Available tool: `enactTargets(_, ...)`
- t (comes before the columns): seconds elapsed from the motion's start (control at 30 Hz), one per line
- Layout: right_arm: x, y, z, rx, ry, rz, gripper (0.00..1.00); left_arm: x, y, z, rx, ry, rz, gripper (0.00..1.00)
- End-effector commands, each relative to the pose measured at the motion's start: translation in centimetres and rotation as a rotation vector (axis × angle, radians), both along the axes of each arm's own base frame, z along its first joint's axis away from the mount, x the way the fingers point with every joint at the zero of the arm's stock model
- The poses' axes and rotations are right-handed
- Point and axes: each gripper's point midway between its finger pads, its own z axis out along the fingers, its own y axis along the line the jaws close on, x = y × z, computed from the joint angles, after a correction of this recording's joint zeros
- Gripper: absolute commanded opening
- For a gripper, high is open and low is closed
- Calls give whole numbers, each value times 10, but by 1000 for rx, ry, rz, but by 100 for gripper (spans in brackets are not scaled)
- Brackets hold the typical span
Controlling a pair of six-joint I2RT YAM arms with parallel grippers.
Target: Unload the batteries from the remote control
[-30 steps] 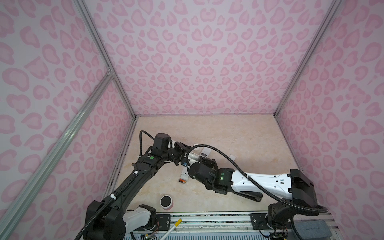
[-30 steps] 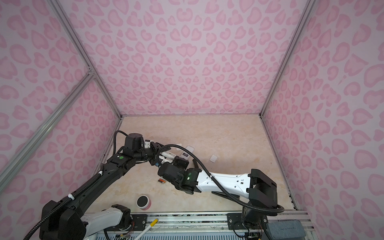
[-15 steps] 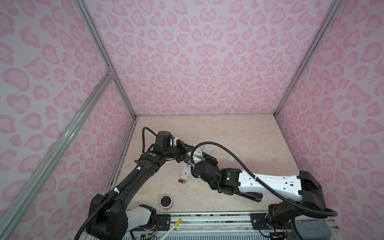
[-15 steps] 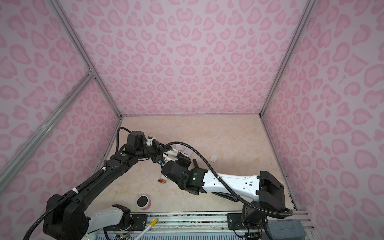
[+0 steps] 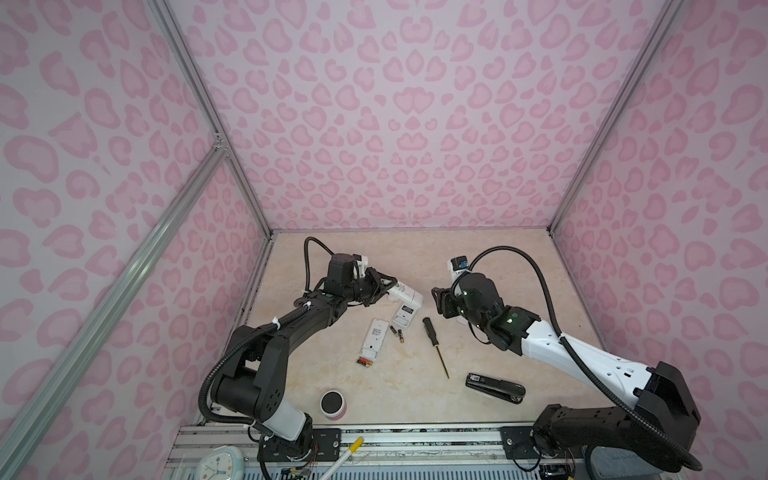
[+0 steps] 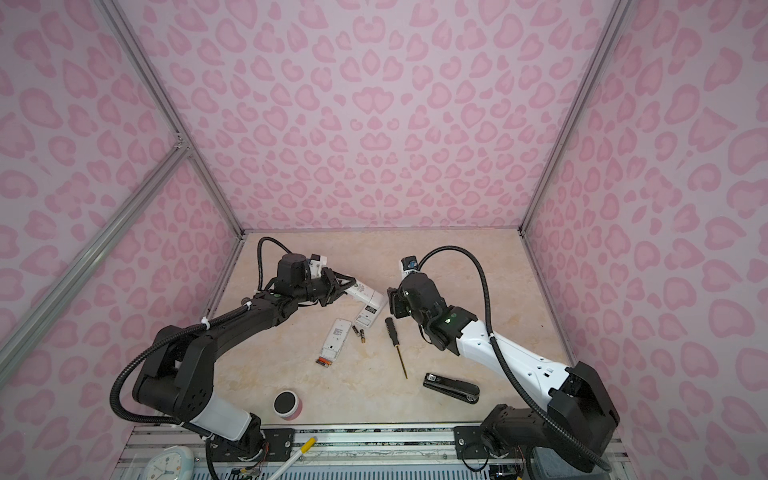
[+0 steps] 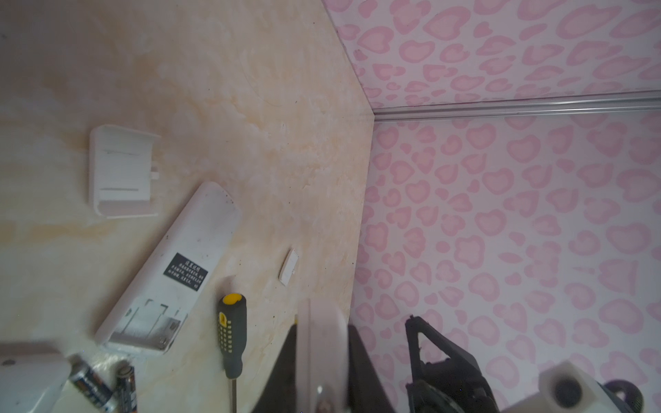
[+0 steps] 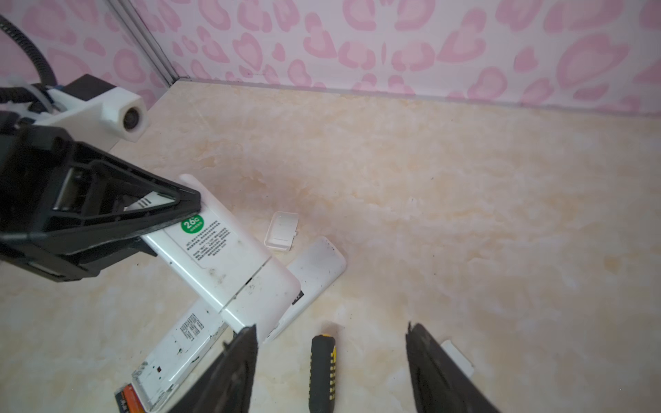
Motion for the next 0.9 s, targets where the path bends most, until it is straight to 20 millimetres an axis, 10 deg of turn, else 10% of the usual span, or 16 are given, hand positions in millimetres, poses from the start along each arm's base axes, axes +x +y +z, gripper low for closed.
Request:
enactTargets(0.0, -1, 25, -9, 299, 189, 73, 66, 15, -16, 29, -70, -225, -77, 4)
enactTargets(0.5, 62, 21, -38, 659, 355, 69, 60, 53, -43, 32, -323, -325, -120, 4)
enactTargets(0.87, 74, 5, -47, 745, 358, 28, 33, 56, -44, 25, -354, -317, -122, 4)
